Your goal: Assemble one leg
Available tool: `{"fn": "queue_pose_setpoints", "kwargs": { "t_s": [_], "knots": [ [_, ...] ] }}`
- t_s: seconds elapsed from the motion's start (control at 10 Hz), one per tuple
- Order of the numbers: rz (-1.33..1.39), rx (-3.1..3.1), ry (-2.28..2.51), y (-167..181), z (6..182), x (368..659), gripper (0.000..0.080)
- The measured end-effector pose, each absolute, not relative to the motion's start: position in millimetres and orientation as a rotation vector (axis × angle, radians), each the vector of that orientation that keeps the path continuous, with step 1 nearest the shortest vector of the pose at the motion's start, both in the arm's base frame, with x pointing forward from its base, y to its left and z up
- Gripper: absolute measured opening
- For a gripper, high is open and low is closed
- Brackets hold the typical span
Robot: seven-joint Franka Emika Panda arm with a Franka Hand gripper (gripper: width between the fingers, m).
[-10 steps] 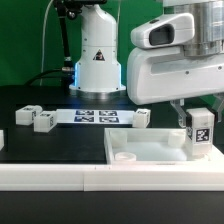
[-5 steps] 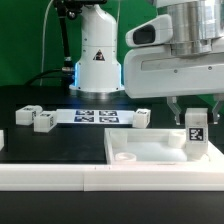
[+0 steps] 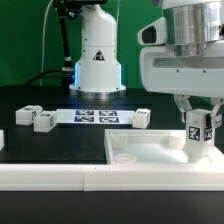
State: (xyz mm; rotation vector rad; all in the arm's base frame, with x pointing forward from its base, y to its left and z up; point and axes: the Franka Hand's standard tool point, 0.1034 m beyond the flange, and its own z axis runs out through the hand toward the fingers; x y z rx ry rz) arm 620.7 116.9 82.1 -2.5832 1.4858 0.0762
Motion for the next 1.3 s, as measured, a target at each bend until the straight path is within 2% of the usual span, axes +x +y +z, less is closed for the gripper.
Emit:
{"fn": "queue_pose_setpoints", "kwargs": {
  "t_s": [0.3, 0.5, 0.6, 0.7, 1.3],
  "knots": [
    [0.104, -2.508, 1.602, 116.8, 82.0, 621.8, 0.0291],
    [0.093, -2.604, 1.439, 116.7, 82.0, 621.4, 0.0535],
    [0.086, -2.645, 1.360, 115.6, 81.4, 621.4, 0.0535],
    [0.070, -2.718, 1.206, 113.2, 81.0, 621.6, 0.0628],
    [0.055, -3.051, 0.277, 122.3, 81.3, 620.4, 0.0649]
  ]
}}
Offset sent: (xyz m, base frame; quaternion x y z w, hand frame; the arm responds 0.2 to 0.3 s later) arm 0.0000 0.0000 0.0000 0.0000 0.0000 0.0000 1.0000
